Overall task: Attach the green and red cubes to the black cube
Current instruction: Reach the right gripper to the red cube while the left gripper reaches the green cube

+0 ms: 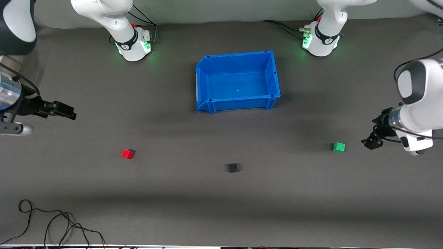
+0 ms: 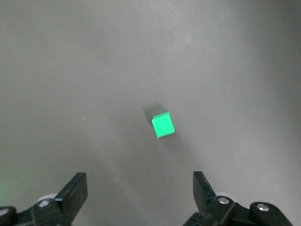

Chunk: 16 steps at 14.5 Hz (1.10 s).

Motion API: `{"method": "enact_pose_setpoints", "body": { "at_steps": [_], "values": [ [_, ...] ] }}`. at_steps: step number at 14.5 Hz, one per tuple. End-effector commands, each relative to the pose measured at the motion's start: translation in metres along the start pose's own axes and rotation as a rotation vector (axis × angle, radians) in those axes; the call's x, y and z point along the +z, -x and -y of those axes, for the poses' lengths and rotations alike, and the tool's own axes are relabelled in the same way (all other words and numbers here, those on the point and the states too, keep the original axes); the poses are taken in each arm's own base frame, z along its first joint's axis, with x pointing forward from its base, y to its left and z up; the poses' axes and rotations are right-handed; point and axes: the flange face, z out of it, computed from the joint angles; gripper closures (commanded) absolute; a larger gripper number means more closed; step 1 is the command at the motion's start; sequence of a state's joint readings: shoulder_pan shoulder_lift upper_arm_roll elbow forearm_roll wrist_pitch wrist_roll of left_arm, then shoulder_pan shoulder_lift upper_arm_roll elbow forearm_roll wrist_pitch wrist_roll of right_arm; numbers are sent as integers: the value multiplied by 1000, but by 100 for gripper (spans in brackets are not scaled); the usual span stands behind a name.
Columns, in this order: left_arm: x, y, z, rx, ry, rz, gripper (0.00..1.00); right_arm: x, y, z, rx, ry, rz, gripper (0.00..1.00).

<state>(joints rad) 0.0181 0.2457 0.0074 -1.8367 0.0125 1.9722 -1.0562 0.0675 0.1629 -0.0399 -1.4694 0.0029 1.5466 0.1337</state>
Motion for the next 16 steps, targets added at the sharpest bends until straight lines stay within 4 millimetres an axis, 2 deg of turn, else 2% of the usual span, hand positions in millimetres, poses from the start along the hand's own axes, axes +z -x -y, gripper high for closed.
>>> {"method": "enact_pose_setpoints", "body": {
  "at_steps": [1, 4, 6, 7, 8, 12, 16],
  "values": [
    [46, -7, -14, -167, -8, -3, 0, 37, -33, 6, -4, 5, -7, 1],
    [92, -10, -21, -249, -36, 13, 0, 97, -56, 10, 0, 9, 27, 1],
    [114, -13, -27, -333, -26, 19, 0, 126, -67, 13, 12, 9, 23, 1],
    [125, -22, -27, -381, -29, 26, 0, 141, -69, 15, 27, 10, 23, 1],
    [132, -31, -25, -406, -21, 30, 0, 157, -70, 16, 43, 8, 13, 1],
    [159, -10, -36, -366, -48, 32, 0, 230, -74, 19, 68, -37, -11, 1],
    [176, -10, -36, -349, -47, 26, 4, 287, -78, 20, 88, -34, -5, 1]
  ]
}}
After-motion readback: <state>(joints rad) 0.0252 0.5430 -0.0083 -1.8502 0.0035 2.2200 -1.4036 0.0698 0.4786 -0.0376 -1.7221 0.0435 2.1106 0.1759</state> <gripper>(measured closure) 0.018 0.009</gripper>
